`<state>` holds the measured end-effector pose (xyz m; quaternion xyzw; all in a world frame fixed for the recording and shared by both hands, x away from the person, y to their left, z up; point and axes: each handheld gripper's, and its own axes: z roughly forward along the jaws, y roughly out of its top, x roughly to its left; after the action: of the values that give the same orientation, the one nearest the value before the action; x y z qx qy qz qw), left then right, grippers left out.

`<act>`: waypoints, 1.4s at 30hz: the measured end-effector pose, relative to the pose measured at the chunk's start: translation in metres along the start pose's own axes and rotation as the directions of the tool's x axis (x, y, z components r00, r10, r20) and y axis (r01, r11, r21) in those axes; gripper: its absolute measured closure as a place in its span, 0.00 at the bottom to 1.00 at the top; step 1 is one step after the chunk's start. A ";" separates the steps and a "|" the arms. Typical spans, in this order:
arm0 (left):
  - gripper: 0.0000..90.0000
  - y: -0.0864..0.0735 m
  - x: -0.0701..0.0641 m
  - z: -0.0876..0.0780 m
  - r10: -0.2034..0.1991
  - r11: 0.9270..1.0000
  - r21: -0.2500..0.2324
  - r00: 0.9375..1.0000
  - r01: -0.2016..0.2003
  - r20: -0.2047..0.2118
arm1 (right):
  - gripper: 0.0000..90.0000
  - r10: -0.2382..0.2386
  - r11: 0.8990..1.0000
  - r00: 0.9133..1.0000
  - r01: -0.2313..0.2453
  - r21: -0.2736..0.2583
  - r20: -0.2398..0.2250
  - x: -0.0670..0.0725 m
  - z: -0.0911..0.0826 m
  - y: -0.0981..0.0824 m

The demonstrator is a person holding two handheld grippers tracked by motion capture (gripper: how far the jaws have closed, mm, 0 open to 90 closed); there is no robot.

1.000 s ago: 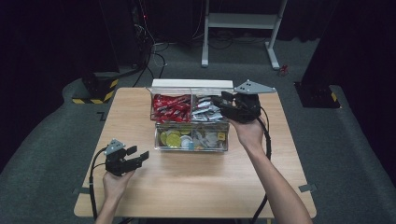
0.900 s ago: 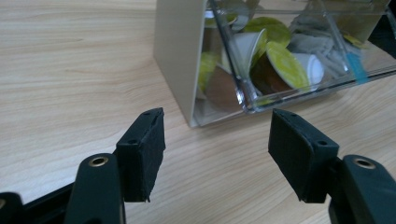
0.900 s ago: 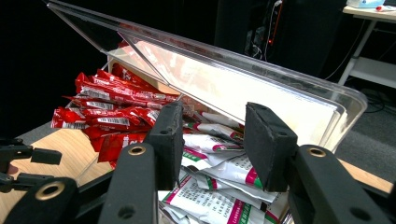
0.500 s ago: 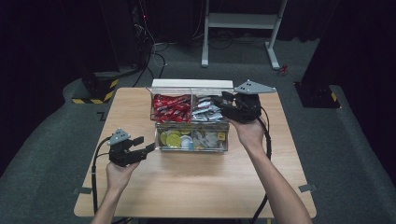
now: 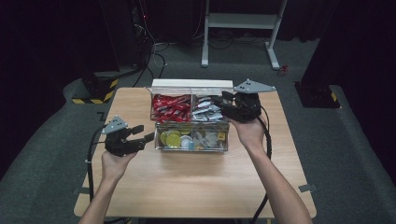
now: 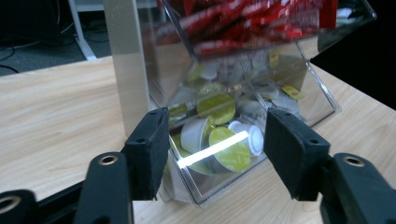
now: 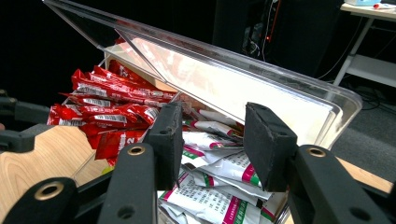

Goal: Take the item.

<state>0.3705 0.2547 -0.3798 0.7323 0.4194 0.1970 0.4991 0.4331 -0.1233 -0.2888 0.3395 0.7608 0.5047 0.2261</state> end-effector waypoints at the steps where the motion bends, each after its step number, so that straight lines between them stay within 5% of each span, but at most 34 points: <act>1: 0.44 0.002 0.000 -0.001 -0.002 1.000 -0.004 1.000 0.002 -0.006 | 0.64 0.001 1.000 1.000 -0.001 0.000 0.001 0.000 0.000 0.000; 12: 0.47 0.036 0.002 -0.006 0.042 0.999 -0.022 0.999 -0.042 -0.007 | 0.65 -0.003 1.000 1.000 0.003 0.013 -0.002 -0.001 0.000 0.003; 22: 0.53 0.062 0.000 0.010 0.066 0.998 -0.007 0.998 -0.066 -0.018 | 0.65 -0.002 1.000 1.000 0.003 0.018 -0.008 -0.003 0.000 0.003; 42: 0.69 0.080 -0.003 0.041 0.072 0.997 0.025 0.997 -0.071 -0.029 | 0.66 0.001 1.000 1.000 -0.001 0.009 -0.005 -0.004 0.000 0.002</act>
<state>0.4305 0.2169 -0.3252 0.7498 0.4026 0.2207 0.4764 0.4359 -0.1258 -0.2872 0.3395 0.7636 0.5022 0.2224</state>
